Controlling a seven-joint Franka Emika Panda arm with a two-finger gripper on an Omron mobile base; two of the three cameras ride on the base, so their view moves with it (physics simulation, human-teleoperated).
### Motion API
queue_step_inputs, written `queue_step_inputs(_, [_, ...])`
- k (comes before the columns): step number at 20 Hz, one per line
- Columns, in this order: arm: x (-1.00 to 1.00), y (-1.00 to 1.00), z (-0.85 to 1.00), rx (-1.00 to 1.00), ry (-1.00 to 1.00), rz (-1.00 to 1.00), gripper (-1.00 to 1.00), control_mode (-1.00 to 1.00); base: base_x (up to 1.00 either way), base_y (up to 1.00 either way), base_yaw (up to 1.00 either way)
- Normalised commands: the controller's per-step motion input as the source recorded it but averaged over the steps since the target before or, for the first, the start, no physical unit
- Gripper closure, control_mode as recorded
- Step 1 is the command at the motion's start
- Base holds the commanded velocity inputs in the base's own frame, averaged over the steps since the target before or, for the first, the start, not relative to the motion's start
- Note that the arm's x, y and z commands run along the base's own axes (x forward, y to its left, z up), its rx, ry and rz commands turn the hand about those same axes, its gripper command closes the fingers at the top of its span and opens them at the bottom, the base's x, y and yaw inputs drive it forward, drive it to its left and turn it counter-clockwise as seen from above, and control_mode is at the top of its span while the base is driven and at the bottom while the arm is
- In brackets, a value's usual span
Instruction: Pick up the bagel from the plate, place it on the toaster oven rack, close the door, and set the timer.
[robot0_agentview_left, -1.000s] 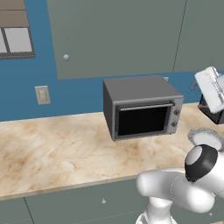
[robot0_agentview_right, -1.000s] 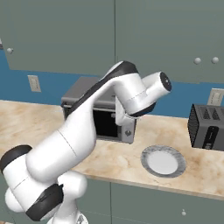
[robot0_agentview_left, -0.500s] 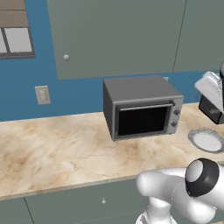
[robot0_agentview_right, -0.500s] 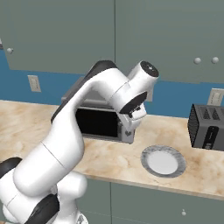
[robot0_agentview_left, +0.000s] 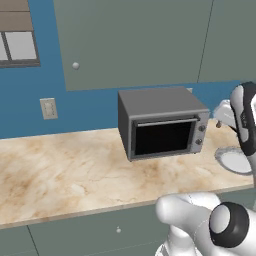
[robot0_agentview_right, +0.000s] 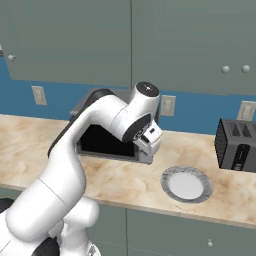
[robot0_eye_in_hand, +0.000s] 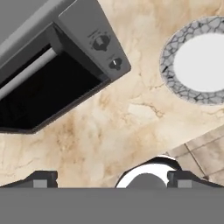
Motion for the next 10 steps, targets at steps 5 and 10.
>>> queue_step_inputs(5, [0.32, 0.0, -0.42, 0.01, 0.0, 0.26, -1.0, -1.0, 0.0, 0.0, 0.0])
queue_step_inputs(10, [0.43, -0.01, -0.36, 0.01, 0.0, 0.3, -1.0, -1.0, 0.0, 0.0, 0.0])
